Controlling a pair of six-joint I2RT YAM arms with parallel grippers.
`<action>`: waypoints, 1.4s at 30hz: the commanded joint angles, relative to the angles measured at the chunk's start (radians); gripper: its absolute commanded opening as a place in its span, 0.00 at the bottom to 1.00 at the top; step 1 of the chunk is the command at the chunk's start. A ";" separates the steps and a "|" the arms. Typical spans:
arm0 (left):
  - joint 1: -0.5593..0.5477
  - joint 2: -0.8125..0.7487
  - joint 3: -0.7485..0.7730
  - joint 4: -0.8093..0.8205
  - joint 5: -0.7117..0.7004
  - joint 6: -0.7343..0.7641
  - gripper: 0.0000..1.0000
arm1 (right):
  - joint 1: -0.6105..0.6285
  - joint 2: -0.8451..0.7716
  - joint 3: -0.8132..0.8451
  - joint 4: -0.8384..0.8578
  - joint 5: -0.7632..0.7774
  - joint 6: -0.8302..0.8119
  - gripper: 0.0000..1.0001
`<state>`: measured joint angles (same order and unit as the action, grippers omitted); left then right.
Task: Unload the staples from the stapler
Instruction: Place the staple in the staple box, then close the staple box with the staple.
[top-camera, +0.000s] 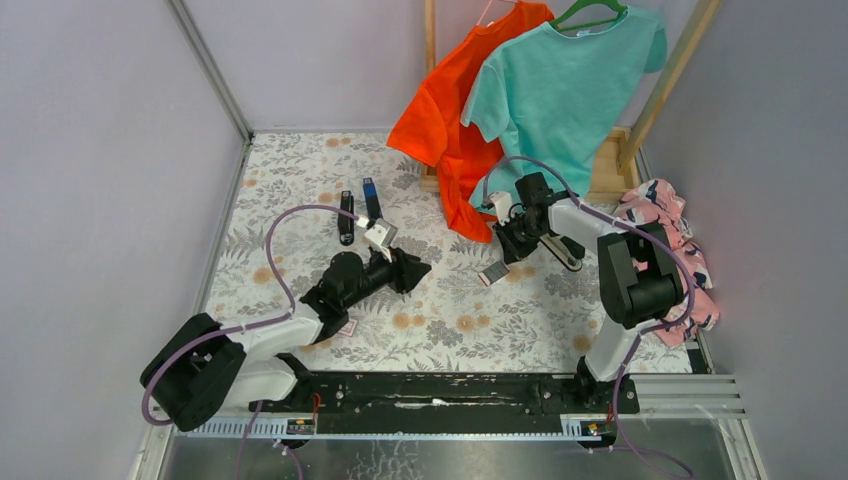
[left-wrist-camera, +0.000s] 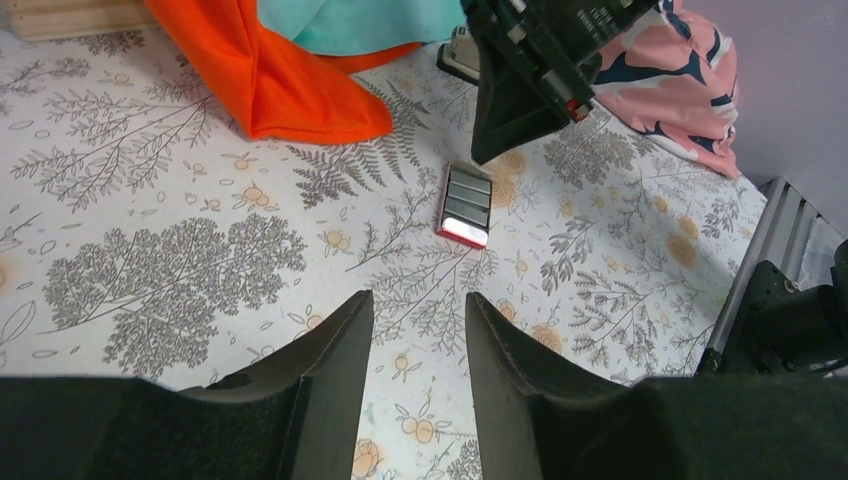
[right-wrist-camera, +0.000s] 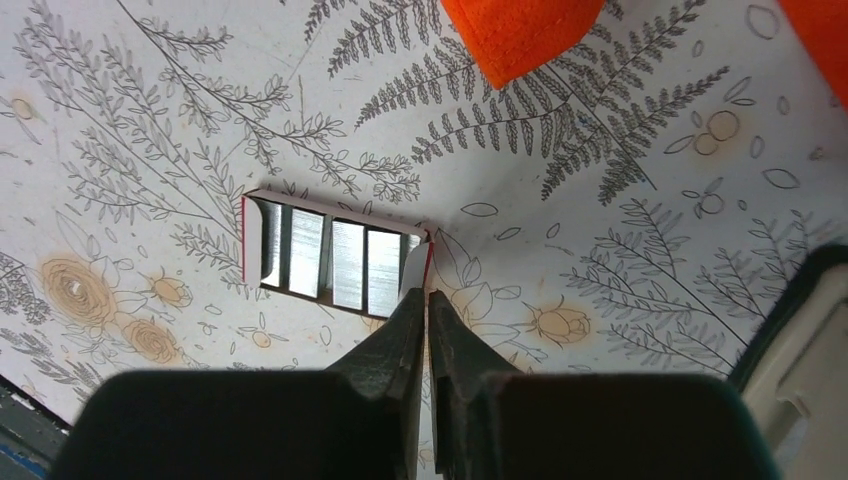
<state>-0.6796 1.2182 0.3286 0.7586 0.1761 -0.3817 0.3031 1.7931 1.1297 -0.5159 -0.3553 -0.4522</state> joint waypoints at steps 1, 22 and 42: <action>0.005 -0.083 0.066 -0.195 -0.005 0.059 0.49 | -0.002 -0.108 0.026 -0.018 0.002 -0.012 0.12; 0.010 -0.410 0.448 -0.994 -0.209 0.077 1.00 | -0.022 -0.529 -0.002 0.087 -0.665 0.149 0.27; 0.011 -0.525 0.116 -1.252 -0.489 -0.860 0.94 | -0.024 -0.553 0.013 -0.047 -0.670 0.043 0.31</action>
<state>-0.6731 0.6415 0.4362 -0.3309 -0.2146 -1.0054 0.2810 1.2591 1.0988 -0.5442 -1.0222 -0.3859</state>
